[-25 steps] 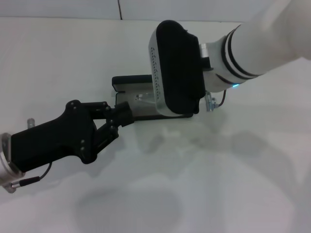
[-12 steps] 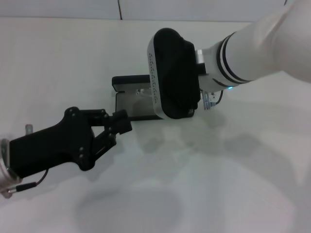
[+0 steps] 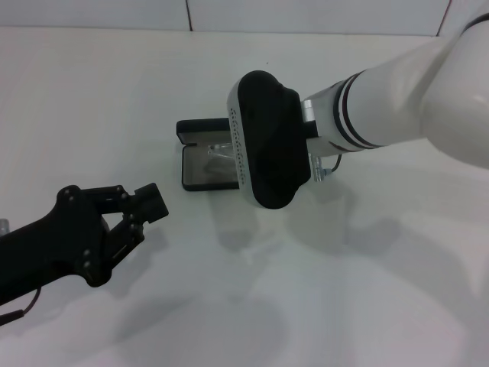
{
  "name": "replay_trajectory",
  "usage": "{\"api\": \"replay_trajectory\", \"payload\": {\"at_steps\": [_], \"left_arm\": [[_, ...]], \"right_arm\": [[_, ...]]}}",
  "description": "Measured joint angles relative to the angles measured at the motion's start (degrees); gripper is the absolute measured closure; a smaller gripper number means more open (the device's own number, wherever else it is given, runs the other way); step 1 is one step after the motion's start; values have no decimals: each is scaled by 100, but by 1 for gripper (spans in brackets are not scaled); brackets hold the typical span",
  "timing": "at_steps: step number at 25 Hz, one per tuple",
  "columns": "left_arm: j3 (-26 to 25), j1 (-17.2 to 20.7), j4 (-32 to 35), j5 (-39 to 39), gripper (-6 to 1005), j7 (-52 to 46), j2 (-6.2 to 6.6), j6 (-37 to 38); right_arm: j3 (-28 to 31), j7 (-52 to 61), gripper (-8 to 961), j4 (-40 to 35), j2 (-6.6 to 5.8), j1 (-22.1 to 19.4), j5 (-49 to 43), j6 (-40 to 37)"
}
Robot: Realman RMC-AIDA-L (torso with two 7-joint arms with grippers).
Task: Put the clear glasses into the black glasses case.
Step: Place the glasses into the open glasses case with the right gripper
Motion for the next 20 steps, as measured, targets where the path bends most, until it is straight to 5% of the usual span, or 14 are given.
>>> {"api": "replay_trajectory", "payload": {"at_steps": [20], "left_arm": [[-58,36,-30,4,788,8,-77,5]], "right_arm": [[-418,33,902,226,0,-110,-88,737]]}}
